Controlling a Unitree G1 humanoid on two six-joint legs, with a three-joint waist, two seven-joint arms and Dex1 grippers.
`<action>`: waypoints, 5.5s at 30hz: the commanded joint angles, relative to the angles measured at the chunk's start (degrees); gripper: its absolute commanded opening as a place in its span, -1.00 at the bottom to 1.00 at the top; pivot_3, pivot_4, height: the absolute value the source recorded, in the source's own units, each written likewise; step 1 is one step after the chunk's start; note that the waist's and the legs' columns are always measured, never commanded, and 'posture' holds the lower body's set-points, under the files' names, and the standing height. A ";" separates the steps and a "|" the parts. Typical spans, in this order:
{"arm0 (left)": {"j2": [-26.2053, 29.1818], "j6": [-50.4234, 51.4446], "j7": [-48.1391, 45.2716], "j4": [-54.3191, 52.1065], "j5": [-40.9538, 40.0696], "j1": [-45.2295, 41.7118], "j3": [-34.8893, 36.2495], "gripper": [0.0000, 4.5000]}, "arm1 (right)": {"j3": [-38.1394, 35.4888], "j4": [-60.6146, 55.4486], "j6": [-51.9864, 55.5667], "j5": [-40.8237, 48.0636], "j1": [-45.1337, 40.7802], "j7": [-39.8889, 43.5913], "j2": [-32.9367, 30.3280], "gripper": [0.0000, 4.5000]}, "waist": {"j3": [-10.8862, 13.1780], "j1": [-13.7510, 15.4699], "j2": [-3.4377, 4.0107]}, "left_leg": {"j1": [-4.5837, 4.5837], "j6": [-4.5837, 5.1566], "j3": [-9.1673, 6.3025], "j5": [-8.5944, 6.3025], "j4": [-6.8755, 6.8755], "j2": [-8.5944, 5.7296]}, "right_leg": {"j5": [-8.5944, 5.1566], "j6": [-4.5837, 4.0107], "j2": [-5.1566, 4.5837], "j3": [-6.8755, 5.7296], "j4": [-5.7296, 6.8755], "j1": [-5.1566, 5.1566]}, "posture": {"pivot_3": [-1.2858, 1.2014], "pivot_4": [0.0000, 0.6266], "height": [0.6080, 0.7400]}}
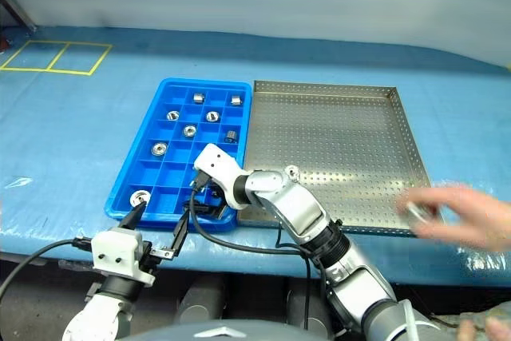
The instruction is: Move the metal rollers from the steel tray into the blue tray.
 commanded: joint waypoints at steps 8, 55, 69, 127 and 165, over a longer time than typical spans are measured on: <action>0.68 -0.13 -1.03 -1.57 -0.87 -0.63 -0.77 1.00 | 0.56 -1.92 0.03 0.40 0.48 -0.02 0.85 0.97 | 0.00 0.00 0.00 | 0.00 0.00 0.00 0.00 0.00 0.00 | 0.00 0.00 0.00 0.00 0.00 0.00 | 0.29 -0.52 1.00; 11.83 25.64 -13.33 3.83 -14.10 -39.95 2.44 1.00 | -28.91 -18.69 9.13 -2.41 11.62 -25.19 -5.41 0.97 | -0.08 -12.03 0.05 | 0.04 -0.01 -0.02 0.06 0.15 -0.03 | 0.23 0.36 0.05 0.13 0.17 0.16 | -0.06 -0.52 1.00; 11.60 24.86 -16.44 5.53 -14.13 -38.82 -2.53 1.00 | -20.58 -12.62 7.94 -1.20 11.30 -21.78 -3.40 0.97 | -0.08 -15.63 0.06 | 0.07 0.04 -0.04 0.08 0.17 -0.03 | 0.23 0.35 0.06 0.18 0.19 0.21 | -0.06 -0.52 1.00; 2.17 17.02 1.68 -9.72 -6.76 -11.02 8.26 1.00 | -7.33 18.83 -15.86 -7.17 -11.80 -10.12 13.68 -0.24 | -0.08 -2.35 0.03 | 0.03 0.03 -0.13 0.09 -0.03 -0.04 | 0.06 0.06 0.06 0.03 0.14 0.09 | 0.34 -0.52 1.00; 7.64 21.14 -7.78 -0.23 -9.99 -25.94 5.50 1.00 | -16.72 -0.70 -7.48 -5.63 3.31 -12.72 6.75 0.98 | -0.14 -3.24 0.05 | 0.03 -0.13 -0.06 0.18 -0.04 -0.03 | 0.01 -0.02 0.03 -0.01 0.12 0.06 | 0.03 -0.52 1.00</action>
